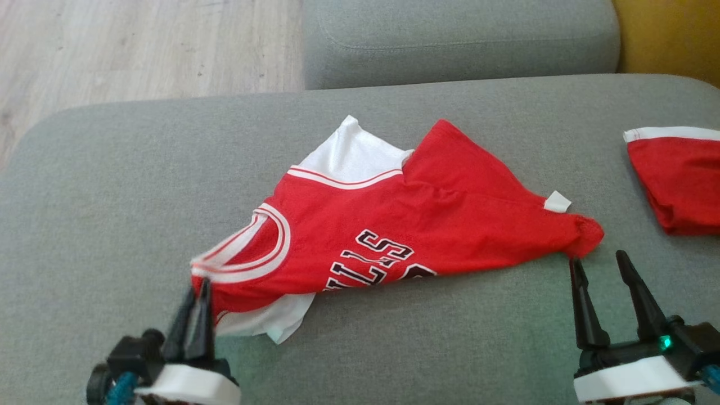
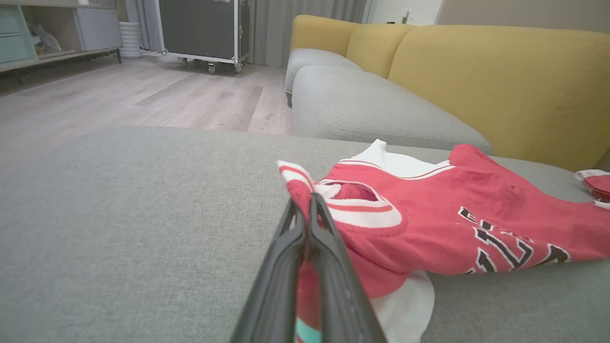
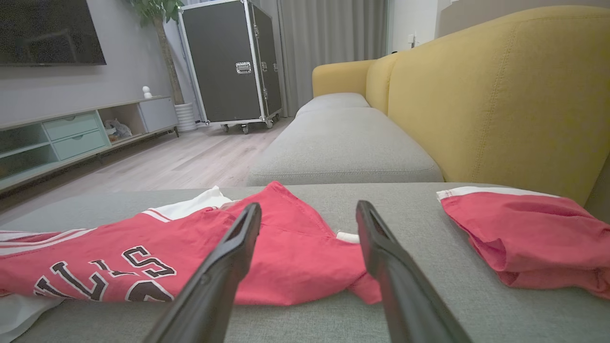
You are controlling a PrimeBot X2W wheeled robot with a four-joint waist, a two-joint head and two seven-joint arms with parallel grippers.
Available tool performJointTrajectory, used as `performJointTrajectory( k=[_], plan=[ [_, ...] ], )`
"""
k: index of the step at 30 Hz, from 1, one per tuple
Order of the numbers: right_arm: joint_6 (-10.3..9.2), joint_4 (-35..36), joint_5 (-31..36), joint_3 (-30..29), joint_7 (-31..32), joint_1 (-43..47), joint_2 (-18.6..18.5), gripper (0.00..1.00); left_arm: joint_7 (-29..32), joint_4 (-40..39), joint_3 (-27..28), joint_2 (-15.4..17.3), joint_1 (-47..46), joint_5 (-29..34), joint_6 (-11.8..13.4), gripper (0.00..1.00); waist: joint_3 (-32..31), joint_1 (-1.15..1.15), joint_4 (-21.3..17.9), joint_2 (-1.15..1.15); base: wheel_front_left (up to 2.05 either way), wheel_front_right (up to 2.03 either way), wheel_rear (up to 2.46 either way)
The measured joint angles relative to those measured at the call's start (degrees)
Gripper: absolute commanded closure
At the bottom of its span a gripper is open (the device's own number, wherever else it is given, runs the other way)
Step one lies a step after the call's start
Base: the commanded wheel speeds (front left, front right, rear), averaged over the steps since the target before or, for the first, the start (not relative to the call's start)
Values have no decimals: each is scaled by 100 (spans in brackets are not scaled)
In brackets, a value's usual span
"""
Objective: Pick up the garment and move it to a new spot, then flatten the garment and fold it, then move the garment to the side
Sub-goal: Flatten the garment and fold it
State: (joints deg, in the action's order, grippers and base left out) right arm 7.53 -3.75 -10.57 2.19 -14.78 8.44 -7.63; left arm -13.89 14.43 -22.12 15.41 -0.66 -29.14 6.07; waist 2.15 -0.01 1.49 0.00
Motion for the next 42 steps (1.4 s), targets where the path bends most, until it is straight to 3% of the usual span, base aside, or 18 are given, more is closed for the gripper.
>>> performJointTrajectory(
  k=[5, 9, 15, 17, 21, 26, 32, 38, 42],
  plan=[
    [0, 2, 0, 104, 1, -18, -38, 0, 409, -742, 10, 432, -192, 264, 111, 0, 150, 1, -64, 0, 0, 0, 0],
    [0, 40, 0, 126, 1, -138, -94, 0, 1101, -1491, 27, 935, -977, 531, 132, 0, 365, 1, -125, 0, 0, 0, 0],
    [0, 97, 0, 227, 0, -526, -232, 0, 2116, -1724, -285, 1123, -2741, 539, -675, 0, 782, 1, -207, 0, 0, 0, 0],
    [0, 122, 0, 302, 0, -741, -255, 0, 2474, -1441, -515, 1078, -3468, 448, -1045, 0, 991, 2, -257, 0, 0, 0, 0],
    [0, 179, -1, 402, 0, -1138, -332, 0, 3266, -539, -998, 909, -4688, 54, -1310, 0, 1419, 3, -404, 0, 0, 0, 0],
    [0, 199, -2, 532, 0, -1452, -369, 0, 3715, 561, -1751, 814, -5711, -448, -1325, 0, 1855, 3, -675, 0, 0, 0, 0],
    [0, 213, -3, 632, 0, -1652, -353, 0, 3838, 1596, -2614, 1048, -6321, -811, -1366, 0, 2200, 2, -1083, 0, 0, 0, 0],
    [0, 229, -12, 659, 0, -1758, -199, 0, 3777, 2479, -3034, 1338, -6762, -978, -1366, 0, 2567, 2, -1448, 0, 0, 0, 0],
    [0, 229, -12, 653, 0, -1759, -176, 0, 3709, 2671, -3227, 1363, -6861, -1195, -1366, 0, 2725, 2, -1580, 0, 0, 0, 0]
  ],
)
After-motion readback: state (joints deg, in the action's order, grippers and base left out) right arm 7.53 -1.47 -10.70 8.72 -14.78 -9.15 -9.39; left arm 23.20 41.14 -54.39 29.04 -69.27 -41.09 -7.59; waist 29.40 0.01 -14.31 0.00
